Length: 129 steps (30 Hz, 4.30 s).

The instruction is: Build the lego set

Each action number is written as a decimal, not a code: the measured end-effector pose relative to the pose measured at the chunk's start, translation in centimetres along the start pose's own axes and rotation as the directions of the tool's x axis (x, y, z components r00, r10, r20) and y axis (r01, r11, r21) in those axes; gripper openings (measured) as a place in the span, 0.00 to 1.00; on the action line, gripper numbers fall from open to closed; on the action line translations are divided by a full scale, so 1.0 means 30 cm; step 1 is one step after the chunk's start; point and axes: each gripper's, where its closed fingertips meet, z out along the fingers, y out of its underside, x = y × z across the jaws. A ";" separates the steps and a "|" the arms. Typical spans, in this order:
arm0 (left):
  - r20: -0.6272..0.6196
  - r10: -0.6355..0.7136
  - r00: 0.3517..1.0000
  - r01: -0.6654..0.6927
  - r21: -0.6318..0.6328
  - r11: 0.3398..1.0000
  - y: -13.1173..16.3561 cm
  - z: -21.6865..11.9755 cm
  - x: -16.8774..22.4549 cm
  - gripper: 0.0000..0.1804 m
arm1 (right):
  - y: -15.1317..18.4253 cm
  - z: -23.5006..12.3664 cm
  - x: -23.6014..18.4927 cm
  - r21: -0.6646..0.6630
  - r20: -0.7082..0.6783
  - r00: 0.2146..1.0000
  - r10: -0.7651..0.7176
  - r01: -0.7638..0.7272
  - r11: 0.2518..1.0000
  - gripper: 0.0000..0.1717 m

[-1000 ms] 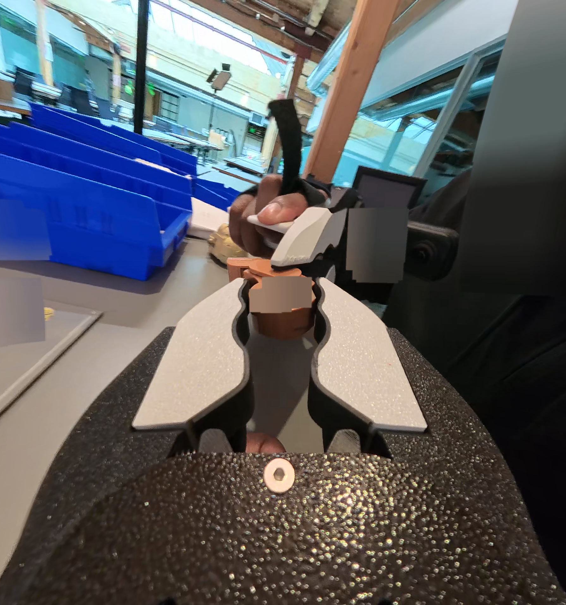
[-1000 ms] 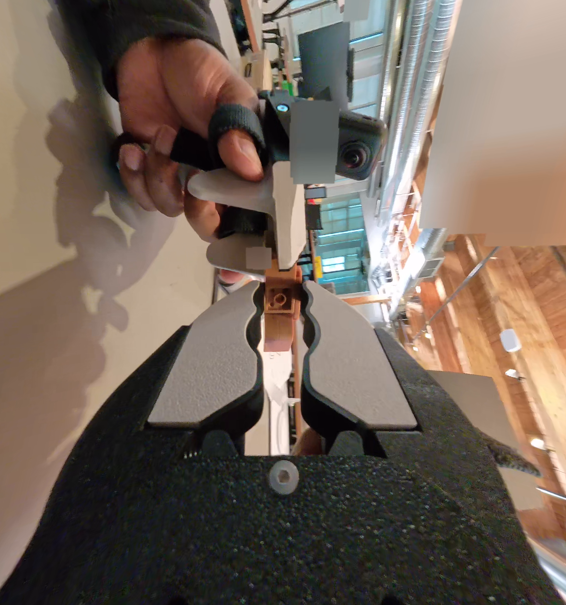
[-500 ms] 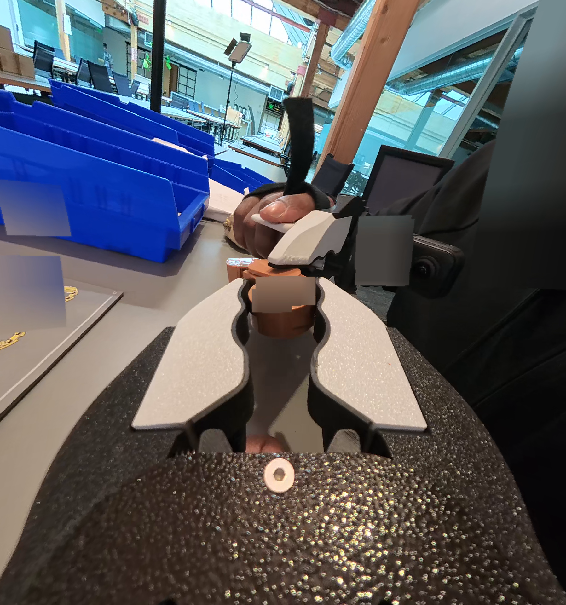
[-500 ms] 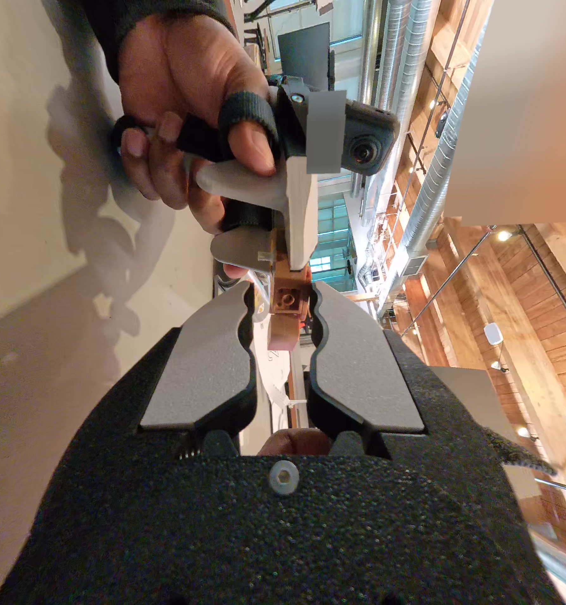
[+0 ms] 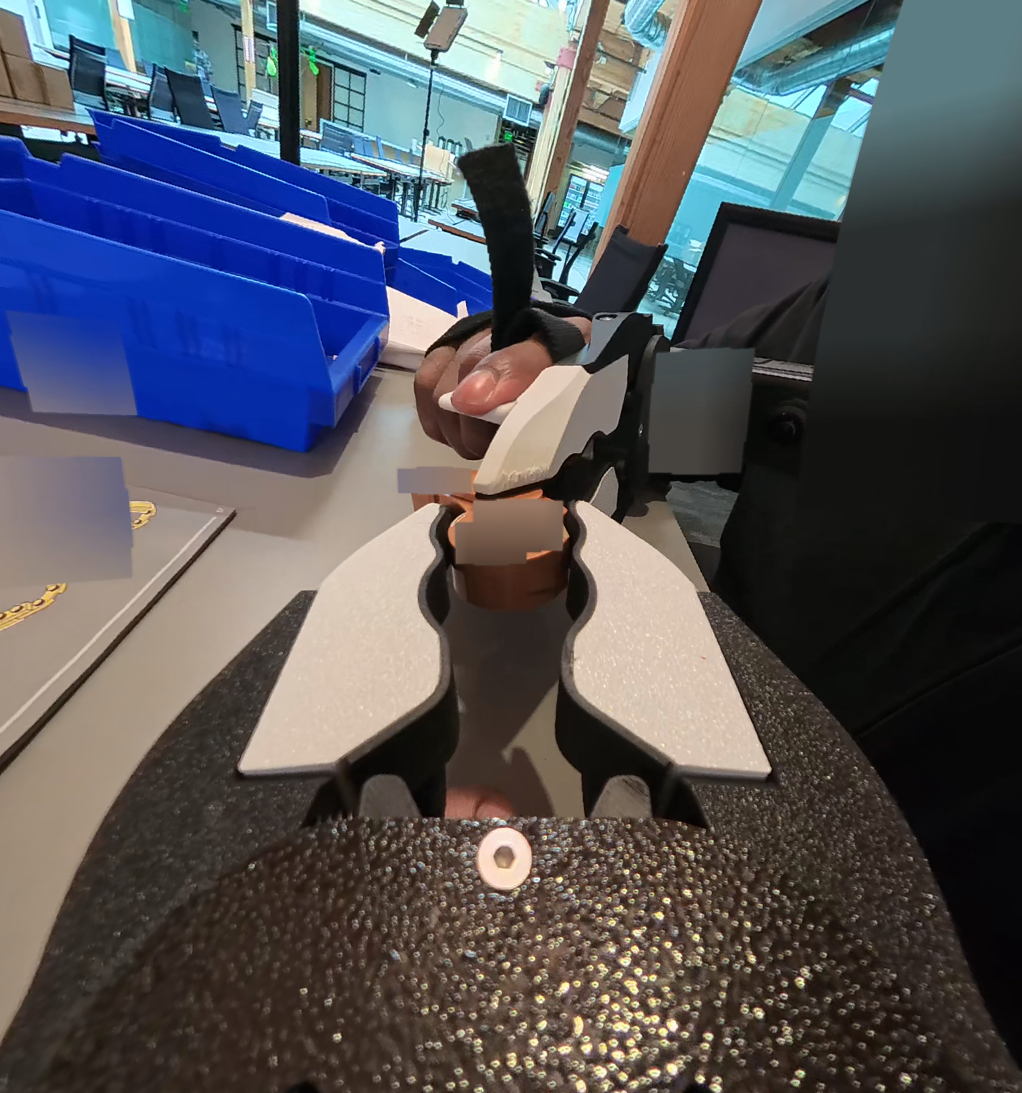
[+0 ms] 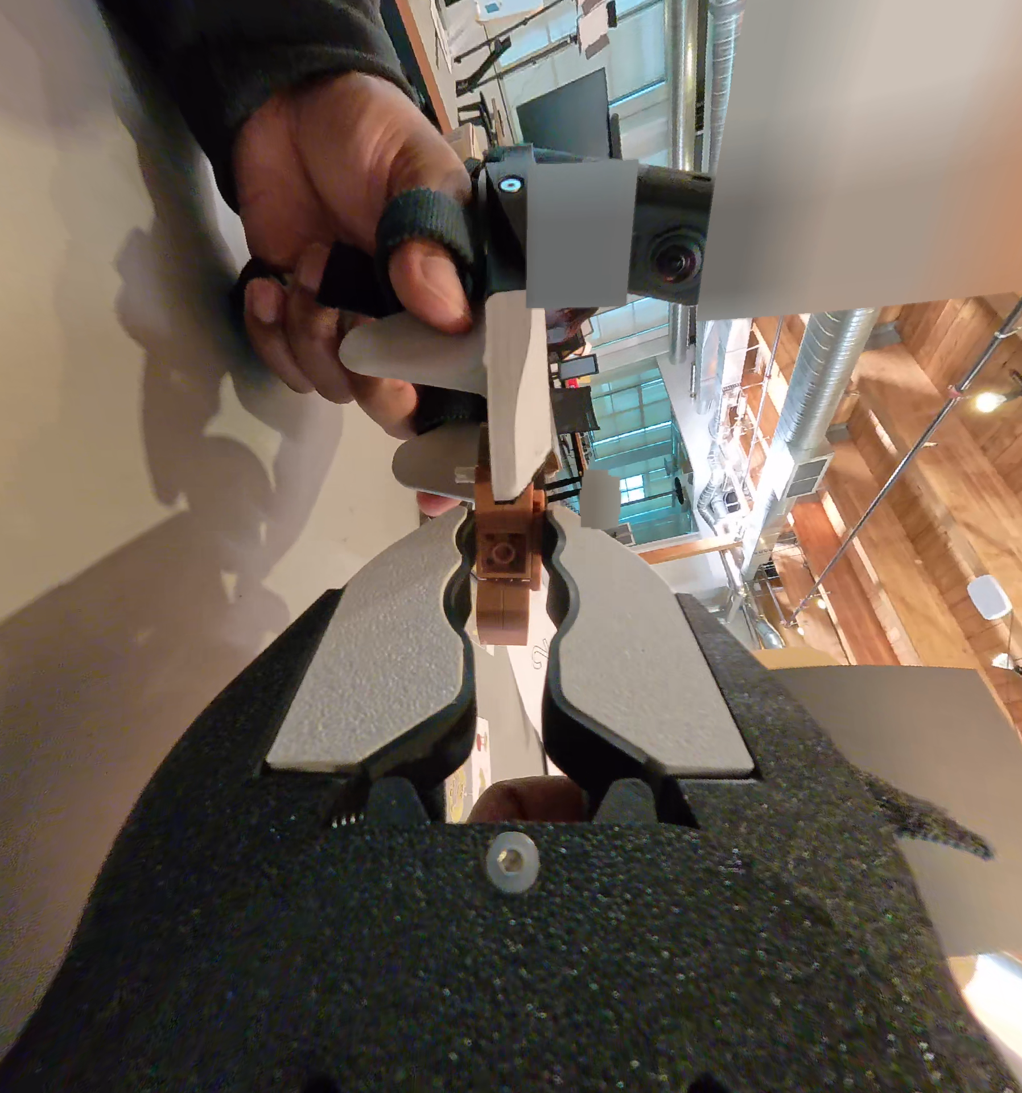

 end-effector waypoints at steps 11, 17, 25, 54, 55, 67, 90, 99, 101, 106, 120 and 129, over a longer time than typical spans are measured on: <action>0.009 0.018 1.000 -0.018 -0.036 0.999 0.015 0.005 0.003 0.20 | -0.001 -0.005 -0.017 0.013 0.047 0.999 0.016 -0.017 1.000 0.12; 0.009 0.020 1.000 -0.019 -0.057 0.998 0.025 0.004 0.003 0.20 | 0.000 -0.004 -0.028 0.009 0.074 0.997 0.032 -0.033 0.999 0.12; 0.015 0.022 1.000 -0.022 -0.038 0.999 0.017 -0.001 -0.003 0.20 | 0.001 0.005 -0.008 0.037 -0.051 0.998 -0.029 0.031 0.999 0.12; 0.028 0.182 0.983 -0.176 -0.133 0.975 0.055 0.003 0.004 0.20 | 0.023 0.002 -0.046 0.026 0.026 0.995 -0.099 0.098 0.995 0.12; 0.035 0.186 0.982 -0.179 -0.132 0.975 0.053 0.002 0.001 0.20 | 0.027 0.004 -0.042 0.019 0.013 0.994 -0.112 0.112 0.994 0.12; 0.196 0.311 0.930 -0.246 -0.294 0.923 0.107 -0.012 -0.087 0.20 | 0.085 -0.153 0.017 -0.202 -0.106 0.982 0.156 -0.175 0.964 0.19; 0.178 0.414 0.893 -0.280 -0.500 0.820 0.200 0.161 -0.089 0.20 | 0.586 -0.939 -0.003 -0.538 -0.551 0.465 0.693 -0.833 0.131 0.28; 0.169 0.458 0.873 -0.312 -0.528 0.790 0.207 0.193 -0.103 0.20 | 0.611 -0.893 -0.016 -0.581 -0.402 0.328 0.855 -0.813 0.039 0.35; 0.166 0.464 0.870 -0.316 -0.533 0.785 0.208 0.193 -0.105 0.20 | 0.630 -0.894 -0.020 -0.597 -0.403 0.335 0.852 -0.802 0.033 0.35; 0.155 0.470 0.869 -0.328 -0.531 0.781 0.209 0.193 -0.100 0.20 | 0.636 -0.874 -0.006 -0.566 -0.390 0.261 0.883 -0.825 -0.006 0.33; 0.175 0.568 0.804 -0.375 -0.592 0.714 0.228 0.154 -0.138 0.20 | 0.652 -0.853 -0.082 -0.688 -0.376 0.316 0.871 -0.724 -0.035 0.43; 0.152 0.543 0.826 -0.368 -0.586 0.722 0.234 0.150 -0.125 0.24 | 0.635 -0.835 -0.085 -0.688 -0.350 0.334 0.875 -0.726 0.002 0.42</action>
